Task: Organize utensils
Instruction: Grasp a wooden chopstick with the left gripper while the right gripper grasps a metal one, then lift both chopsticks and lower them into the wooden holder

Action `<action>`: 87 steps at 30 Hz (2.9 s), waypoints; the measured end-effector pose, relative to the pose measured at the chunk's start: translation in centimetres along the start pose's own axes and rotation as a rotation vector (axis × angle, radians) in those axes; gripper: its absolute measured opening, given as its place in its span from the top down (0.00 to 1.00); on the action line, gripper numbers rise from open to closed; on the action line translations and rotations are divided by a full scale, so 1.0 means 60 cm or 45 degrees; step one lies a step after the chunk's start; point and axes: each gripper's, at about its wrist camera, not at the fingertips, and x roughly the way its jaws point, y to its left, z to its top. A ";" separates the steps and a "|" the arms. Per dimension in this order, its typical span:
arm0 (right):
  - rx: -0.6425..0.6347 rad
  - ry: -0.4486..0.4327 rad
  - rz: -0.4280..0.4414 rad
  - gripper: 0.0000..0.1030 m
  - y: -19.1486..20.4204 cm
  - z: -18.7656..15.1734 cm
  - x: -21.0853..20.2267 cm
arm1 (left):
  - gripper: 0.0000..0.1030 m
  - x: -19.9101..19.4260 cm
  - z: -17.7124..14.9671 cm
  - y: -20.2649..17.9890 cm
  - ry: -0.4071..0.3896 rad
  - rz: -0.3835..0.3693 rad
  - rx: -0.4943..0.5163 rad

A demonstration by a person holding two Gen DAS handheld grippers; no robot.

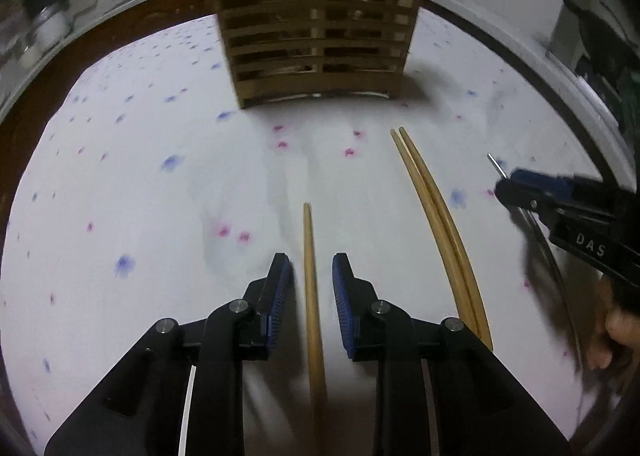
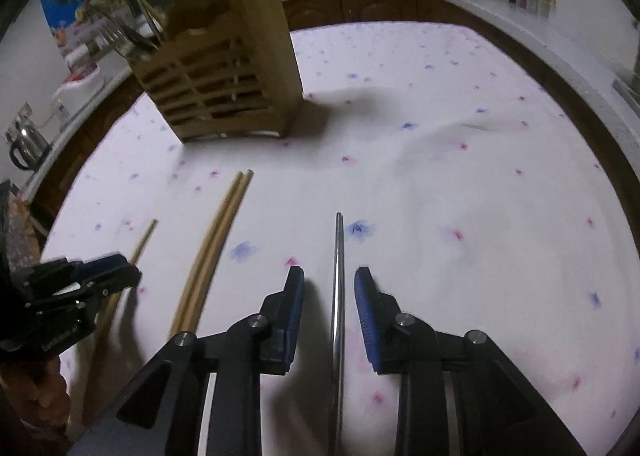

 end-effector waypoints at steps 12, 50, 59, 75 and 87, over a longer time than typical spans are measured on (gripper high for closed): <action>-0.015 -0.032 0.002 0.96 0.004 0.007 -0.002 | 0.96 -0.020 -0.007 0.017 -0.051 -0.087 -0.054; 0.084 -0.672 0.277 0.96 0.019 0.104 -0.304 | 0.96 -0.334 0.054 0.124 -0.664 -0.180 -0.292; 0.115 -0.771 0.258 0.96 0.020 0.179 -0.311 | 0.96 -0.382 0.151 0.146 -0.883 -0.169 -0.351; 0.211 -0.964 0.207 0.96 0.015 0.298 -0.273 | 0.96 -0.296 0.274 0.186 -1.066 -0.070 -0.522; 0.242 -0.790 0.207 0.95 0.011 0.259 -0.143 | 0.94 -0.179 0.238 0.185 -0.862 -0.073 -0.501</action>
